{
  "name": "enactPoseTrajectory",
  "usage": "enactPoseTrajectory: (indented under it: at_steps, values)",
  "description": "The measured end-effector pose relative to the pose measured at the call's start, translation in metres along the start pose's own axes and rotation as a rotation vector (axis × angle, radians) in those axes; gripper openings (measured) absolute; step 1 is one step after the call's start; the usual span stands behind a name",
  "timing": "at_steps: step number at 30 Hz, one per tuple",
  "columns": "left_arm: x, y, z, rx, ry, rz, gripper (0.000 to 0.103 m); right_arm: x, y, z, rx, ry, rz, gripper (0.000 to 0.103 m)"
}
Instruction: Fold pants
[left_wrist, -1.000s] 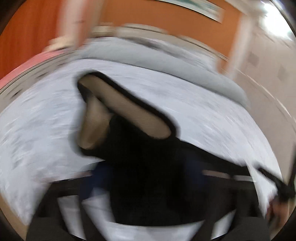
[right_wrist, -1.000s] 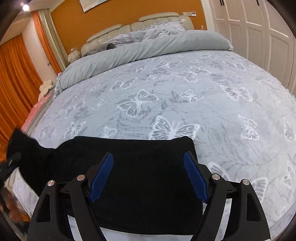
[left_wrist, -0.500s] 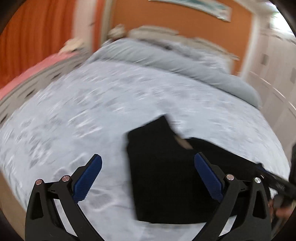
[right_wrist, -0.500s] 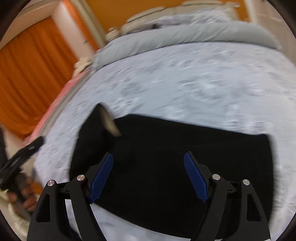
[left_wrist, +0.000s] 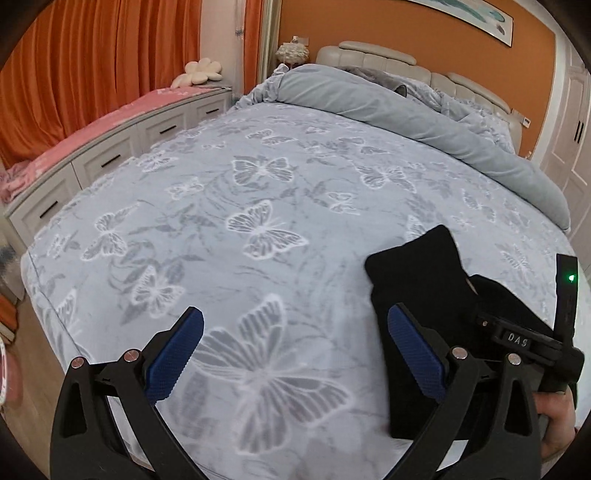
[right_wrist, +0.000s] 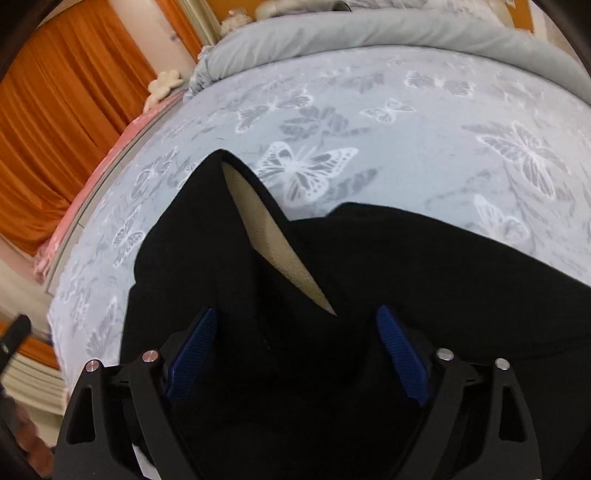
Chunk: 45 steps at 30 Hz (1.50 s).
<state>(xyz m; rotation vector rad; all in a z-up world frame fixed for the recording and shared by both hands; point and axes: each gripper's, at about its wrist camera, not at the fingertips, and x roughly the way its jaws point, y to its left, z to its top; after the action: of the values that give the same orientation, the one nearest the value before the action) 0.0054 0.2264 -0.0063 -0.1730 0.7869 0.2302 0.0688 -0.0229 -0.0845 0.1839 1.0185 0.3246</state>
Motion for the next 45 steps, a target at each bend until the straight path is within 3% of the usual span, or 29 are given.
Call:
enactPoseTrajectory:
  at_steps: [1,3,8,10,13,18,21,24,27,29,30,32,33,34,36,41,43,44,45]
  values:
    - [0.003,0.003,0.001,0.000,0.003,0.004,0.098,-0.001,0.003,0.000,-0.027,0.005,0.030,0.036]
    - [0.007,0.008,0.002,-0.012,0.014,0.000,0.098,-0.012,0.005,0.002,0.005,0.002,0.116,0.022]
    - [0.007,0.002,0.006,-0.025,0.023,-0.025,0.098,-0.076,0.018,0.014,0.003,-0.110,0.266,0.020]
    - [0.004,-0.007,0.006,-0.013,0.010,-0.035,0.098,-0.108,0.016,0.014,-0.012,-0.165,0.282,0.020]
    - [0.002,-0.024,0.005,0.009,0.002,-0.059,0.098,-0.161,-0.012,0.006,0.015,-0.258,0.272,0.020]
    - [0.004,-0.059,-0.002,0.047,0.032,-0.113,0.098,-0.227,-0.104,-0.027,0.140,-0.360,0.124,0.020]
    - [0.006,-0.084,-0.008,0.065,0.060,-0.163,0.098,-0.245,-0.161,-0.058,0.250,-0.349,0.049,0.020]
    - [0.003,-0.113,-0.015,0.101,0.066,-0.200,0.098,-0.252,-0.194,-0.085,0.299,-0.312,-0.002,0.017]
    - [-0.001,-0.144,-0.025,0.160,0.066,-0.230,0.098,-0.249,-0.217,-0.109,0.341,-0.260,-0.020,0.001]
    - [0.000,-0.161,-0.031,0.193,0.075,-0.240,0.098,-0.245,-0.229,-0.120,0.342,-0.211,-0.060,0.001]
    - [0.002,-0.171,-0.035,0.211,0.085,-0.250,0.098,-0.245,-0.235,-0.123,0.352,-0.205,-0.088,0.007]
    - [0.006,-0.183,-0.039,0.224,0.109,-0.265,0.098,-0.252,-0.247,-0.125,0.404,-0.246,-0.104,0.010]
    - [0.009,-0.188,-0.040,0.222,0.129,-0.283,0.098,-0.253,-0.249,-0.123,0.414,-0.259,-0.090,0.017]
    - [0.012,-0.191,-0.042,0.218,0.149,-0.300,0.098,-0.255,-0.250,-0.120,0.422,-0.276,-0.075,0.045]
    - [0.017,-0.197,-0.044,0.207,0.184,-0.324,0.098,-0.255,-0.244,-0.110,0.412,-0.309,-0.094,0.075]
    - [0.020,-0.205,-0.049,0.213,0.190,-0.310,0.098,-0.214,-0.228,-0.064,0.265,-0.250,-0.126,0.075]
    - [0.019,-0.207,-0.049,0.224,0.174,-0.296,0.098,-0.188,-0.225,-0.053,0.220,-0.183,-0.163,0.071]
    - [0.019,-0.208,-0.049,0.231,0.168,-0.286,0.098,-0.172,-0.224,-0.050,0.209,-0.140,-0.185,0.067]
    - [0.019,-0.210,-0.050,0.244,0.159,-0.274,0.098,-0.157,-0.224,-0.048,0.203,-0.102,-0.185,0.044]
